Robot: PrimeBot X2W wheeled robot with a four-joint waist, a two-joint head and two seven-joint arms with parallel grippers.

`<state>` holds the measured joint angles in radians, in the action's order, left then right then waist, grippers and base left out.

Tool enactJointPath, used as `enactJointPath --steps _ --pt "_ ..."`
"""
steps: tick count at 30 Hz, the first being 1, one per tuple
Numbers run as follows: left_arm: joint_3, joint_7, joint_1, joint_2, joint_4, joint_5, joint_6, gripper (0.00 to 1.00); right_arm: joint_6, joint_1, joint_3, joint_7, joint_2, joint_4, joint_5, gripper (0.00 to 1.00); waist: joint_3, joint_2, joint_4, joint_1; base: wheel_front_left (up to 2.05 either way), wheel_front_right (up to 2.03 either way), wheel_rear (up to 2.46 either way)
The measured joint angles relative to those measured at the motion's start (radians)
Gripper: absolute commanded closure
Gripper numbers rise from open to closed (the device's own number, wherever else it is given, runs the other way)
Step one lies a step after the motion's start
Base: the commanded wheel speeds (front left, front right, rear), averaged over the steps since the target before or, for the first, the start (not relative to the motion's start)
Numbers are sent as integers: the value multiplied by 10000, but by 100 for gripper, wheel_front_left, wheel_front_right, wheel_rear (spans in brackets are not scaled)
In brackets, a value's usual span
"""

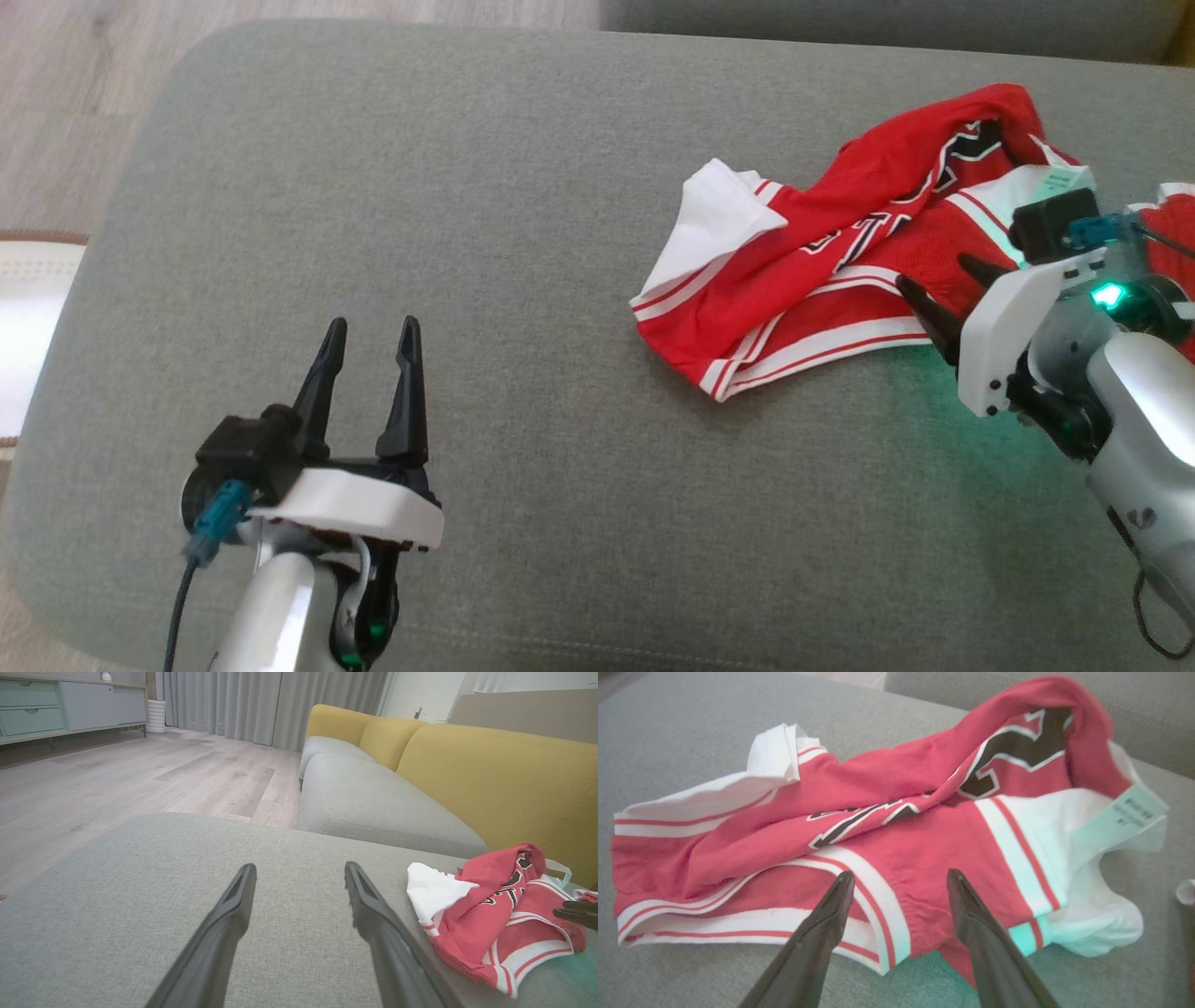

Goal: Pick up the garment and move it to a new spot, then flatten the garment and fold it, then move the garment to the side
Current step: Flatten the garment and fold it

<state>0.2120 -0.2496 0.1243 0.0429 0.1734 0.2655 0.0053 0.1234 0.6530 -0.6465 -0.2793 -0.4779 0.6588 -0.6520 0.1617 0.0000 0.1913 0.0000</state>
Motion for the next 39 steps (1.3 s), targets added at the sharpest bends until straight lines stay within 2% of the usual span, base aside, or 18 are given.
enactJointPath --steps 8,9,10,11,12,17,21,24,31,35,39 --pt "27 0 0 0 0 15 -17 0 0 -3 -21 -1478 38 596 378 0 140 0 318 0 0 0 0" --pt "29 0 0 0 0 15 -12 0 0 -3 -25 -1697 67 690 407 11 149 0 360 0 0 0 0" --pt "29 0 0 0 0 17 -6 0 0 -1 -25 -1864 100 750 470 30 156 0 396 0 0 0 0" --pt "29 0 0 0 0 17 -6 0 0 15 -25 -2004 136 780 527 56 160 0 428 0 0 0 0" --pt "31 0 0 0 0 17 -4 0 0 41 -21 -2052 159 782 579 98 161 0 456 0 0 0 0" --pt "15 0 -1 0 63 79 38 0 0 93 73 -1942 230 742 828 100 45 0 485 0 0 0 0" --pt "-31 0 -19 0 121 73 38 0 0 86 169 -1944 226 86 993 100 -195 0 391 0 0 0 0" --pt "-132 0 -190 -2 130 67 27 0 0 -9 159 -2523 207 -1110 792 100 -419 0 277 0 0 0 0" --pt "-303 0 -527 2 234 -2 -69 0 0 -1262 13 -4420 15 -4416 -734 100 -866 0 106 0 0 0 0" --pt "-280 0 -528 4 245 -2 -155 0 0 -1894 -219 -5346 144 -5340 -1126 100 -897 0 205 0 0 0 0" --pt "-272 0 -526 4 249 -46 -228 0 0 -2354 -539 -5647 681 -5643 -1137 100 -837 0 396 0 0 0 0"
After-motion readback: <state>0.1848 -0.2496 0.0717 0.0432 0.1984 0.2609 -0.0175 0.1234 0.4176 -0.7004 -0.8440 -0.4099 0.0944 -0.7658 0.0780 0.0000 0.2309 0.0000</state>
